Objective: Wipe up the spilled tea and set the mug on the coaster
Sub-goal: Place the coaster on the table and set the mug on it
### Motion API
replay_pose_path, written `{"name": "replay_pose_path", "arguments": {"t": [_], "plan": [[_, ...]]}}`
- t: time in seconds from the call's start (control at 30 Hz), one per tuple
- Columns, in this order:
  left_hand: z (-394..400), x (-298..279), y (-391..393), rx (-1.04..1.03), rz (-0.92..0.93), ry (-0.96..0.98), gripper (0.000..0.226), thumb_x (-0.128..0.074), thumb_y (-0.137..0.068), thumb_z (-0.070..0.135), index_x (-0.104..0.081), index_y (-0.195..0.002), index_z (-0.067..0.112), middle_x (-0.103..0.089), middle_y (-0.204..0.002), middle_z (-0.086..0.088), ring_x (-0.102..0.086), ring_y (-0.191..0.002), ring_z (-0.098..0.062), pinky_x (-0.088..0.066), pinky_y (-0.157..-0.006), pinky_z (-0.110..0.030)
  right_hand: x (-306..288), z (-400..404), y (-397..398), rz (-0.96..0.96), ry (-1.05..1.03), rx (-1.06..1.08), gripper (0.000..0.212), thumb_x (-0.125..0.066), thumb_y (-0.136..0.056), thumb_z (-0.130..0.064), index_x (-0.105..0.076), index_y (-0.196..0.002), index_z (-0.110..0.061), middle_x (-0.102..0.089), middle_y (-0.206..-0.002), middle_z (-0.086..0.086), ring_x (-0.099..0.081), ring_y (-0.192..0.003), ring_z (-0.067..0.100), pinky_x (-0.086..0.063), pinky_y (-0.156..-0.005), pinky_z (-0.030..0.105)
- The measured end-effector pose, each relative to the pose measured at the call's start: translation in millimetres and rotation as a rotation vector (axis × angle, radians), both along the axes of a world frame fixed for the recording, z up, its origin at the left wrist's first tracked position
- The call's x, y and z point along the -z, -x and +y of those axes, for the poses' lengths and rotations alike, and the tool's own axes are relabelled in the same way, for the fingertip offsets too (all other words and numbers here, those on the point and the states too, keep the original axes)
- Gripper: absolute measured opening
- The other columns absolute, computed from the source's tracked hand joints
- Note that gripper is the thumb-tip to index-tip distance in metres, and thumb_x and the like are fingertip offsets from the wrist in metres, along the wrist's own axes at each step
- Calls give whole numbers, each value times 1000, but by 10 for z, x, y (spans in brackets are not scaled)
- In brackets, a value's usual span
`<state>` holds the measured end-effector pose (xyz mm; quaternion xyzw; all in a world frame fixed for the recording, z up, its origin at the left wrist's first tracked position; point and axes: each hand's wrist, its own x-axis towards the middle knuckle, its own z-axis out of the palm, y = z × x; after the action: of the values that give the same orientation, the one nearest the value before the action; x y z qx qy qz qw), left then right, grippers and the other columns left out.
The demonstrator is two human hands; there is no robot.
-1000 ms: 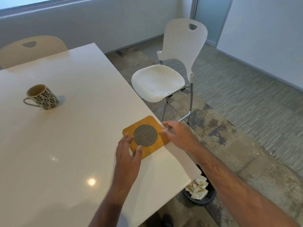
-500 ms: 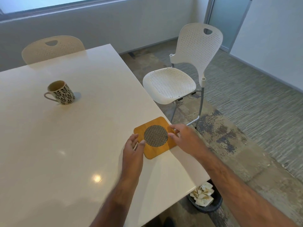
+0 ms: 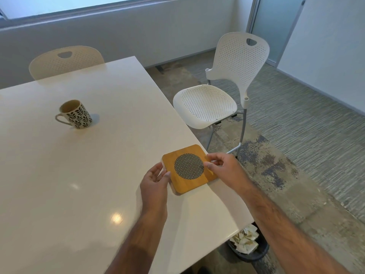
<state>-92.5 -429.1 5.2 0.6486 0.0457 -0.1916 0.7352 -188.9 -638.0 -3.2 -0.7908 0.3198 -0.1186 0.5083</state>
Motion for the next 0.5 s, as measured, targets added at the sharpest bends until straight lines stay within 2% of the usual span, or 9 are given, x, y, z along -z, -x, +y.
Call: {"name": "replay_pose_path", "arguments": {"t": [0.13, 0.27, 0.33, 0.43, 0.5], "plan": [[2, 15, -28, -15, 33, 33, 44, -76, -89, -7, -67, -127, 13, -74, -125, -4, -71, -113, -7, -56, -88, -21, -9, 58, 2, -36, -23, 27, 42, -84, -86, -30, -72, -125, -23, -73, -109, -13, -66, -103, 0, -59, -90, 25], [22, 30, -57, -25, 25, 33, 41, -80, -86, -4, -71, -119, 17, -77, -119, -3, -74, -108, -8, -57, -81, -15, -26, 123, 5, -85, -61, 47, 44, -84, -85, -24, -70, -126, -26, -72, -115, -17, -65, -105, -4, -56, -91, 22], [53, 29, -77, -39, 29, 52, 39, -81, -85, -3, -72, -117, 17, -78, -117, -3, -76, -104, -7, -56, -84, -17, -31, 146, -1, -104, -72, 64, 43, -83, -86, -21, -70, -127, -28, -72, -114, -19, -65, -102, -8, -55, -87, 17], [123, 22, -121, -61, 33, 70, 39, -82, -85, -3, -72, -118, 17, -79, -115, -5, -76, -105, -11, -57, -94, -27, -47, 178, -30, -118, -57, 74, 42, -80, -90, -15, -69, -130, -23, -72, -115, -16, -67, -102, -3, -56, -84, 15], [177, 16, -153, -70, 34, 79, 40, -82, -85, -2, -71, -120, 15, -79, -115, -7, -76, -107, -15, -57, -95, -30, -64, 219, -70, -113, -45, 64, 40, -76, -92, -11, -69, -130, -19, -73, -114, -13, -69, -102, 0, -57, -85, 16]]}}
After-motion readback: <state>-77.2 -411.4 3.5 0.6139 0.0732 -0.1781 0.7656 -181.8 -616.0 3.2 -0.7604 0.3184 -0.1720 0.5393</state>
